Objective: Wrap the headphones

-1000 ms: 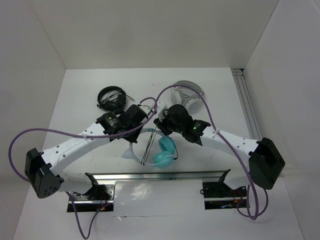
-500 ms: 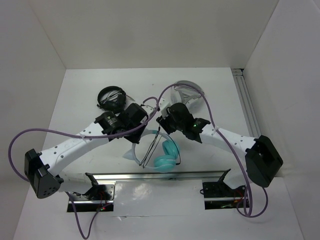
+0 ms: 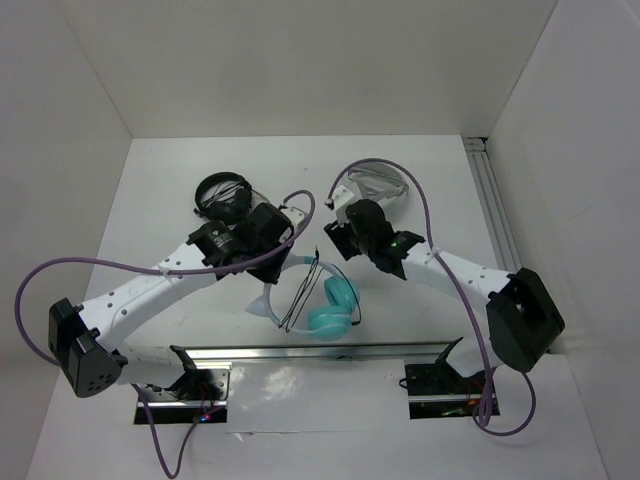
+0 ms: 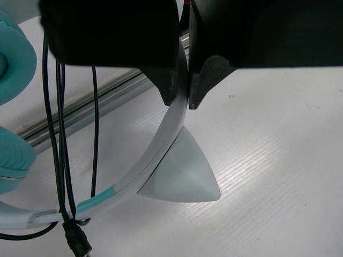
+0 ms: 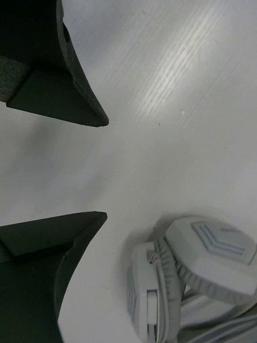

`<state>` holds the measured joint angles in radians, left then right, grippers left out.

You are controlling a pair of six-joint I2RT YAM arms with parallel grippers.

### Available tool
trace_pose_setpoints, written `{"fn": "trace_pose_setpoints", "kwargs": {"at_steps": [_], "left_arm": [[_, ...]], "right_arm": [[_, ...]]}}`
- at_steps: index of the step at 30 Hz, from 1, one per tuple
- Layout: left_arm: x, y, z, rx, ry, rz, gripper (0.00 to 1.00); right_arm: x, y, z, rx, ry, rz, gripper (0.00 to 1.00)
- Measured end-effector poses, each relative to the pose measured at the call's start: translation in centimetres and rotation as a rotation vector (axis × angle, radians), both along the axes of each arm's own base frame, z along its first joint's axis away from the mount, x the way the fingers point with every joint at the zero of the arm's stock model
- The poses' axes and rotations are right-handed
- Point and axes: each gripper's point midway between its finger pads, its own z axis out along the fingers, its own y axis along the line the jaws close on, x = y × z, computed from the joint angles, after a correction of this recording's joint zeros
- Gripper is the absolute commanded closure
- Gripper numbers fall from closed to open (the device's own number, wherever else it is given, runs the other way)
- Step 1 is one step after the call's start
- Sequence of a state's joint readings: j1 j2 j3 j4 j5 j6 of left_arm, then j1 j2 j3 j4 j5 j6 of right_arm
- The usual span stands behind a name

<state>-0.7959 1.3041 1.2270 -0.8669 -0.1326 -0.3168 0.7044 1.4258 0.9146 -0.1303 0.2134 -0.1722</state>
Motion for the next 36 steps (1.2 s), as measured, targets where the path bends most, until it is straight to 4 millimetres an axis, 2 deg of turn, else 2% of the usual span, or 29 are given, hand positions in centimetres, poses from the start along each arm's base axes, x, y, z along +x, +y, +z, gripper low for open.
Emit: {"fn": "trace_pose_setpoints", "kwargs": {"at_steps": [4, 7, 8, 9, 12, 15, 19, 22, 27, 30, 33, 36], "left_arm": [[0.3, 0.3, 0.0, 0.000, 0.000, 0.013, 1.00], [0.5, 0.5, 0.0, 0.000, 0.000, 0.022, 1.00], [0.5, 0.6, 0.0, 0.001, 0.000, 0.025, 1.00], [0.6, 0.7, 0.0, 0.002, -0.001, 0.029, 1.00], [1.2, 1.2, -0.2, 0.019, -0.006, 0.048, 1.00], [2.4, 2.0, -0.4, 0.047, -0.011, 0.085, 1.00], [5.1, 3.2, -0.6, 0.077, -0.031, 0.166, 1.00], [7.6, 4.2, -0.5, 0.082, -0.047, 0.230, 1.00], [14.3, 6.1, -0.6, 0.054, -0.095, 0.366, 1.00], [18.3, 6.6, -1.2, 0.047, -0.115, 0.419, 1.00], [23.0, 6.1, -2.2, 0.050, -0.136, 0.447, 1.00], [27.4, 5.4, -4.1, 0.049, -0.155, 0.457, 1.00]], "right_arm": [[1.1, -1.8, 0.3, -0.011, -0.024, -0.099, 0.26], [1.5, -2.3, 1.0, -0.009, -0.039, -0.148, 0.24], [1.6, -2.4, 1.6, 0.001, -0.049, -0.164, 0.21], [1.8, -2.4, 2.4, 0.016, -0.060, -0.178, 0.08], [2.4, -2.6, 6.5, 0.085, -0.120, -0.233, 0.03], [2.5, -3.5, 11.9, 0.187, -0.204, -0.315, 0.00], [0.9, -5.6, 17.9, 0.324, -0.281, -0.402, 0.00], [-1.0, -7.0, 20.6, 0.402, -0.308, -0.420, 0.00], [-3.5, -8.2, 22.6, 0.478, -0.327, -0.403, 0.00], [-4.1, -8.1, 22.4, 0.484, -0.309, -0.384, 0.00], [-4.4, -7.4, 21.2, 0.465, -0.273, -0.351, 0.00], [-4.9, -7.0, 20.3, 0.450, -0.251, -0.323, 0.00]]}}
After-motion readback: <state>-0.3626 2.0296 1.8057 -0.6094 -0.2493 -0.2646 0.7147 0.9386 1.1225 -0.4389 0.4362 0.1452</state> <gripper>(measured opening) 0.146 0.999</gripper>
